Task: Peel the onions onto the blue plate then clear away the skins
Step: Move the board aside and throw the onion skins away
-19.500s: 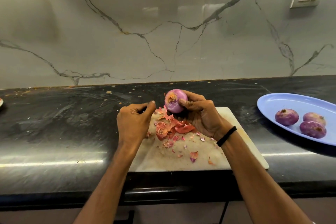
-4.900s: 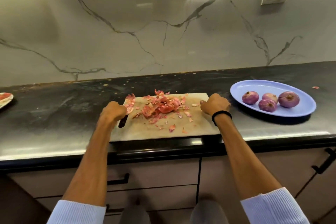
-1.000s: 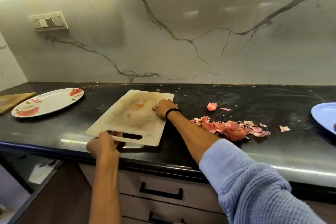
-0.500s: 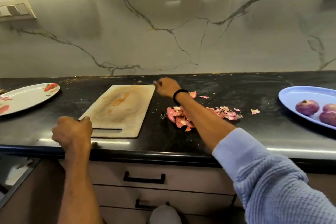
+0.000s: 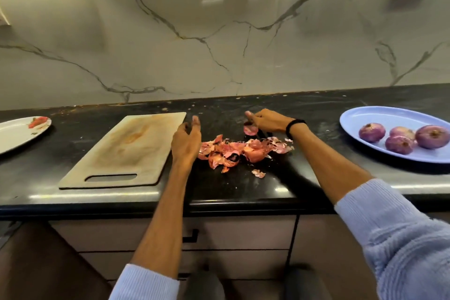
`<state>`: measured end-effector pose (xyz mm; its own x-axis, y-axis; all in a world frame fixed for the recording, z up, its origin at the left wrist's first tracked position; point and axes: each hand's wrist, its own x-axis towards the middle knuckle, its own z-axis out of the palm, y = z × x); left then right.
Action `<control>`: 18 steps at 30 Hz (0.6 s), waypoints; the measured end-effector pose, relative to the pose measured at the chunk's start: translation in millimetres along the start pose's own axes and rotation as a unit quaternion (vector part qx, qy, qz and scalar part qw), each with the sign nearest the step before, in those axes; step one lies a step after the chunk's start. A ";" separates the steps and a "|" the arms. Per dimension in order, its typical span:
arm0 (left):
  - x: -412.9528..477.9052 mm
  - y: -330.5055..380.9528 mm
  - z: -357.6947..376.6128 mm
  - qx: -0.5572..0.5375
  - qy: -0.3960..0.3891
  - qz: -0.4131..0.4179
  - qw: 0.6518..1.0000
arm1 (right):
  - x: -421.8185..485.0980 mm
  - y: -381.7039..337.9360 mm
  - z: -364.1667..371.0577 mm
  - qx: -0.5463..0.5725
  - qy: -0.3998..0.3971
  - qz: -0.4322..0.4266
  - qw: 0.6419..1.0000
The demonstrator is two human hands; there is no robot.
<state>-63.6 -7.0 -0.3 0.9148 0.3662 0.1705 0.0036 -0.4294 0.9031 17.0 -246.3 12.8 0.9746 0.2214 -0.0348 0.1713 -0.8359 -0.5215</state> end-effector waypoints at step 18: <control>15.1 4.8 57.4 -0.066 -0.118 0.030 0.990 | -23.6 13.9 11.9 0.239 0.098 0.027 0.966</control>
<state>-26.6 -50.9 -16.0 0.9809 0.1331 0.1416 -0.0915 -0.3266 0.9407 -5.3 -257.1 -3.7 0.9969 0.0454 0.0645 0.0786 -0.5053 -0.8594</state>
